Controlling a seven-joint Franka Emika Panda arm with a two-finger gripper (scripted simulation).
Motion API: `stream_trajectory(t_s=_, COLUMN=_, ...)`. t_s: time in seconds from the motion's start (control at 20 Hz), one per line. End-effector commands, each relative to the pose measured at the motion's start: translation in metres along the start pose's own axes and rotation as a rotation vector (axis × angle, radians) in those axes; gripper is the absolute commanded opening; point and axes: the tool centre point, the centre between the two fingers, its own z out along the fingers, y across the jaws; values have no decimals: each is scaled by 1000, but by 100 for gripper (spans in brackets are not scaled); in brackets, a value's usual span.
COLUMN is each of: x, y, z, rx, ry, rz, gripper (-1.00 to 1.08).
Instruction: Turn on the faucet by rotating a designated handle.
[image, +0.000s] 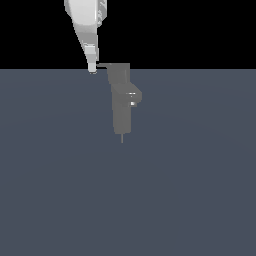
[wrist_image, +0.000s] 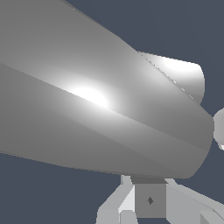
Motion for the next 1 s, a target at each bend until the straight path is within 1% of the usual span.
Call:
stream_trajectory(t_s=0.0, x=14, y=9, z=-4, rx=6, ry=1, rz=12, gripper=-100)
stream_trajectory(t_s=0.2, x=25, y=22, z=-5, rx=7, ry=0, rz=11, gripper=-100)
stream_trajectory(t_s=0.25, x=25, y=22, z=-5, rx=7, ry=0, rz=11, gripper=-100)
stream_trajectory(t_s=0.3, x=15, y=19, z=0, rx=-2, ry=2, rz=-2, gripper=-100)
stream_trajectory(t_s=0.95, x=104, y=24, z=-4, rx=5, ry=1, rz=8, gripper=-100)
